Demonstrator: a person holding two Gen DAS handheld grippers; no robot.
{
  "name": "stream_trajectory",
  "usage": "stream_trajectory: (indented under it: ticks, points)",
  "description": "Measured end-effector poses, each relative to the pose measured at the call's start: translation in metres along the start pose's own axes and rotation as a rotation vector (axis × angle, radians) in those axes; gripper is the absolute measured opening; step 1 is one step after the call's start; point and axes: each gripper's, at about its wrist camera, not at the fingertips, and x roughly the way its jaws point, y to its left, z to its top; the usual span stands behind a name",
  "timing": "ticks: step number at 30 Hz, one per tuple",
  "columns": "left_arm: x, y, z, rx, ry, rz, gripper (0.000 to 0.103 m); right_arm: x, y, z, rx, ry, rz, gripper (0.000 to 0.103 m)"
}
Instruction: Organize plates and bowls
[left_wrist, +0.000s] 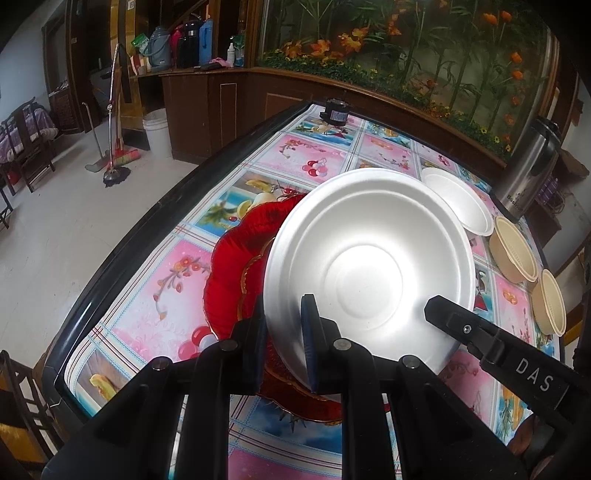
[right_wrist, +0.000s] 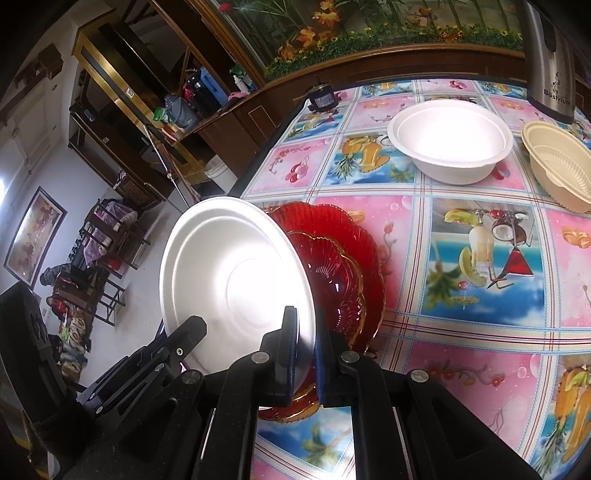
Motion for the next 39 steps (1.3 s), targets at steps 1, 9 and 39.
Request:
stream_trajectory:
  ticks: [1, 9, 39]
  points:
    - [0.001, 0.0, 0.0, 0.001, 0.004, 0.002, 0.015, 0.001, 0.0, -0.001, 0.002, 0.005, 0.0, 0.008]
    - [0.007, -0.001, -0.002, 0.001, 0.024, 0.009, 0.015, 0.008, -0.001, -0.002, 0.008, 0.026, -0.007, 0.008]
    - [0.021, 0.002, 0.0, -0.033, 0.086, 0.007, 0.02, 0.028, -0.002, -0.002, 0.02, 0.086, -0.039, 0.015]
